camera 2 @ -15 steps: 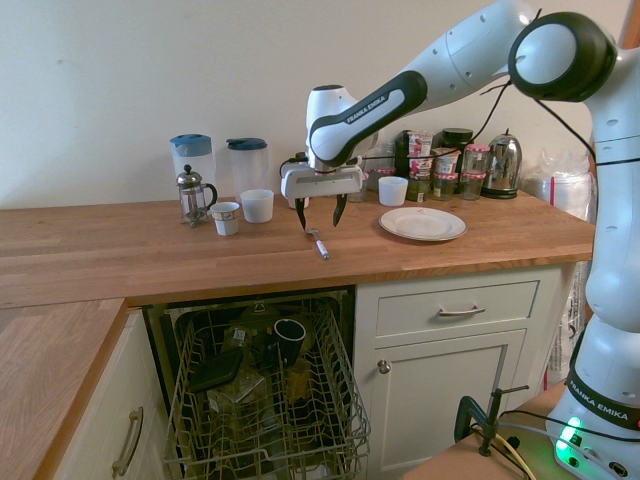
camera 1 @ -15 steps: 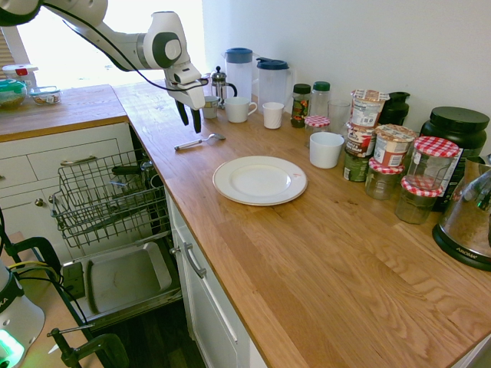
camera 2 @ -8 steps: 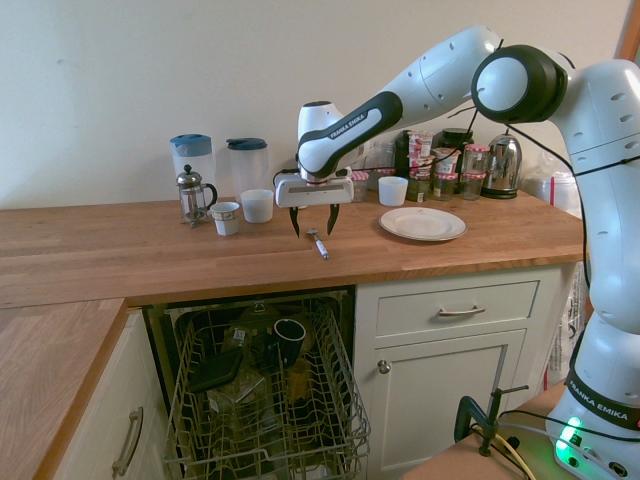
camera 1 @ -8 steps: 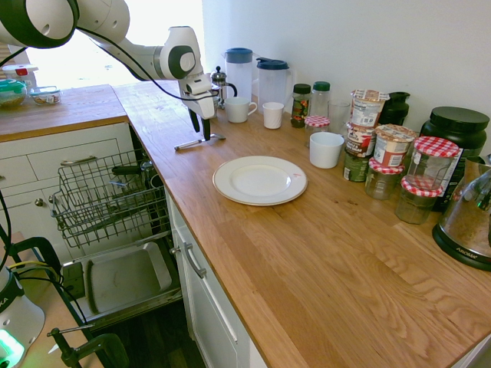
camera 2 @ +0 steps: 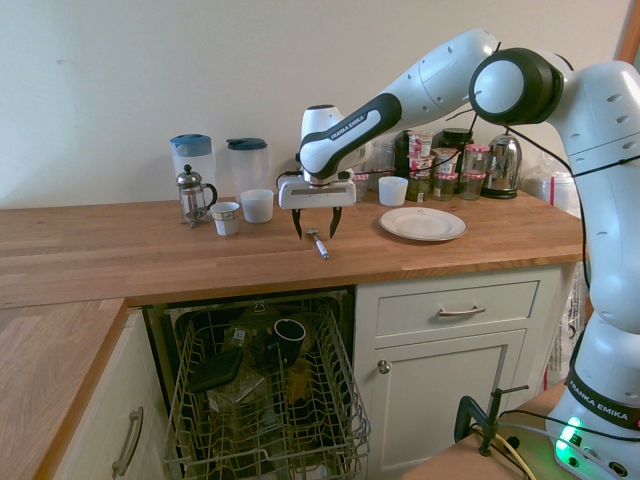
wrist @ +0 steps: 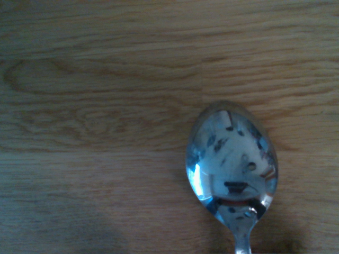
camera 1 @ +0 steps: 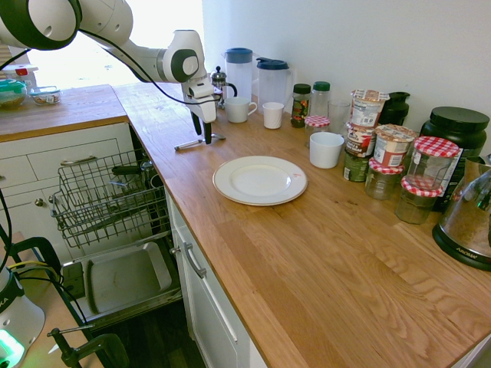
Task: Put the spoon in the dishwasher
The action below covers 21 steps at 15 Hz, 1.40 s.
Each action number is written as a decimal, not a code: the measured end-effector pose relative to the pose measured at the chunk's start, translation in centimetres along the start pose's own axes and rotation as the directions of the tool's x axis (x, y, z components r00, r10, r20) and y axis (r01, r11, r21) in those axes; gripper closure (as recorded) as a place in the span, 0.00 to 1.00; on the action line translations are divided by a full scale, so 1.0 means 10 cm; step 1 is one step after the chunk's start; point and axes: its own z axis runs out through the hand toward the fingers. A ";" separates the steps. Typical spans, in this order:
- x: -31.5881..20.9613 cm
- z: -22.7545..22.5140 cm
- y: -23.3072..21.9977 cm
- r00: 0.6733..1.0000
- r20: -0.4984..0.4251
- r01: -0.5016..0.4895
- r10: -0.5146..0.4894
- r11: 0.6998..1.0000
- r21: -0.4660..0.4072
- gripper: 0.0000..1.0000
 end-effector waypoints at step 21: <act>0.08 0.10 -0.06 0.998 0.033 0.059 -0.059 0.998 0.001 1.00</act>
